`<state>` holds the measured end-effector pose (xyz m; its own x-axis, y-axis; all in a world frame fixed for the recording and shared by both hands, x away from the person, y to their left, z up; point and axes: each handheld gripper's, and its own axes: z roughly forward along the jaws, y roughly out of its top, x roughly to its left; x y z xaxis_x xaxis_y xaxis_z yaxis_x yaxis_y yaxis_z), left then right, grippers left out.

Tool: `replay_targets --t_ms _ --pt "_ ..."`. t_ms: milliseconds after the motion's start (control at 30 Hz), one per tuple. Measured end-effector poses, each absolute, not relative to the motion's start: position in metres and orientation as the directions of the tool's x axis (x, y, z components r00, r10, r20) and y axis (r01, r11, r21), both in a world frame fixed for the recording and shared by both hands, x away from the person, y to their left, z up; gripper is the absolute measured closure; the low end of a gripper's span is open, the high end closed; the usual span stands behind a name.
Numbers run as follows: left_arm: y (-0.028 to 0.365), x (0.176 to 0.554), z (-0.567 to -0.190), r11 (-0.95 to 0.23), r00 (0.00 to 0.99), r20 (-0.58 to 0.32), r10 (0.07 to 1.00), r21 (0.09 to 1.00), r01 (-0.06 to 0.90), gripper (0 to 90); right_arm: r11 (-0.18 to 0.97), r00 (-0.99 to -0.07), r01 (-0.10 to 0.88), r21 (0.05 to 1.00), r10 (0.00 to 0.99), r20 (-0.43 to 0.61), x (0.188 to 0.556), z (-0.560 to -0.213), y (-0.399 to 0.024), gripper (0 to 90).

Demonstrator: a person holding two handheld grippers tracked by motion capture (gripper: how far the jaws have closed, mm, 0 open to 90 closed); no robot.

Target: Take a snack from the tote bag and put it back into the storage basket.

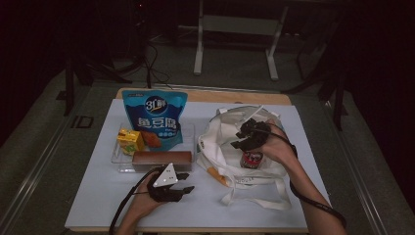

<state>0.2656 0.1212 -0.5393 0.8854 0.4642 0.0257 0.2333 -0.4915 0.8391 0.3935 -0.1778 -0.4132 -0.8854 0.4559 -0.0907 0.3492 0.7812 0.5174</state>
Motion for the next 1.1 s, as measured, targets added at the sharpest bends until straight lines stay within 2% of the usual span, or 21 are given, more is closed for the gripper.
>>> replay_targets --t_ms 400,1100 --pt "0.121 0.266 -0.539 -0.493 0.886 0.026 0.463 0.839 0.233 50.7 0.8 -0.88 0.375 0.469 0.465 -0.091 0.392 -0.415 -0.191 50.3" --pt "0.121 0.266 -0.539 -0.494 0.887 0.025 0.461 0.837 0.233 50.6 0.835 -0.882 0.401 0.376 0.463 -0.086 0.392 -0.425 -0.21 30.2"
